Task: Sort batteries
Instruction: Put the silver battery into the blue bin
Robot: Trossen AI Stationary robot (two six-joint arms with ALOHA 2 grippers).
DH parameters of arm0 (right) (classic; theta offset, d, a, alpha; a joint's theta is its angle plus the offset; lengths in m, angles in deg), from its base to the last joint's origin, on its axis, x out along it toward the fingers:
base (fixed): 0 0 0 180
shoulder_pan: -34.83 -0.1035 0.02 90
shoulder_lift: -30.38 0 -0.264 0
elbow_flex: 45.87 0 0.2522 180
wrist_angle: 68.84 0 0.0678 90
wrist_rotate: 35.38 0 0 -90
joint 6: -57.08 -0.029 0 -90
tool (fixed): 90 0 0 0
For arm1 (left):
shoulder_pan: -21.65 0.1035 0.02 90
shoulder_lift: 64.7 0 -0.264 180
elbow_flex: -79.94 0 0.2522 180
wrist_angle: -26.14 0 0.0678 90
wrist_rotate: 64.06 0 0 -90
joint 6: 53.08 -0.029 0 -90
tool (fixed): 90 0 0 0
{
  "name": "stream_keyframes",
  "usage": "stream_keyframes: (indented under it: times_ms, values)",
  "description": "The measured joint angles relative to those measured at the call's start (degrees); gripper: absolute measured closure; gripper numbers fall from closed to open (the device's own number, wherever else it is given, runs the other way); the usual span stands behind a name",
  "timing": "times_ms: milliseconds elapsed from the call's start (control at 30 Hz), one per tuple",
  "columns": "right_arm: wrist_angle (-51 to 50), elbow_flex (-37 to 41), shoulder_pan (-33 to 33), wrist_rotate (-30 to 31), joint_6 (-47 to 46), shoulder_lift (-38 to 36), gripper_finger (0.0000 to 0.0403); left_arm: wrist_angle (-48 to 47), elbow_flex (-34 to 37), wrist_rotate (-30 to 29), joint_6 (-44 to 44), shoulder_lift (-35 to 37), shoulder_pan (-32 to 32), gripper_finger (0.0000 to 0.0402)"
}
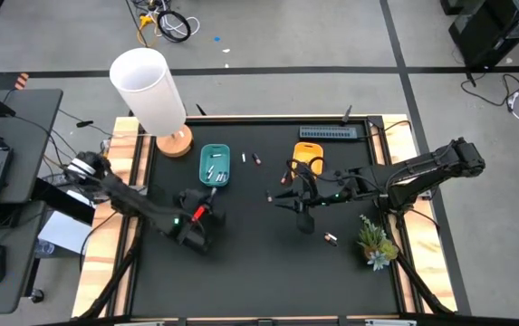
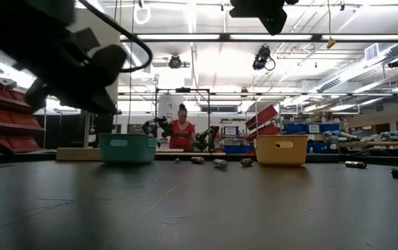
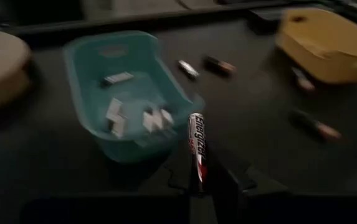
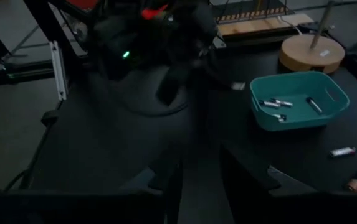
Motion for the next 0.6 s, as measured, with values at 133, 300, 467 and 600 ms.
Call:
stream_keyframes:
  times_ms: [133, 300, 467, 600]
  values:
    - [-0.4, 0.0, 0.0, 0.4, 0.0, 0.0, 0.029, -2.8, 0.0, -0.2, -4.6, 3.3, 6.4, 0.0359]
    - [0.3, 1.0, -0.1, 0.5, -2.0, 0.2, 0.029, 0.6, 0.0, 3.6, -19.7, 7.0, 14.3, 0.0358]
    - [1.9, 4.3, -0.8, 1.3, -6.2, 0.1, 0.029, 6.1, 0.0, 12.3, -36.0, 8.8, 21.0, 0.0358]
    - [1.6, 5.8, -1.9, 1.3, -9.5, 0.1, 0.029, 8.9, 0.0, 20.7, -43.9, 8.8, 25.5, 0.0358]
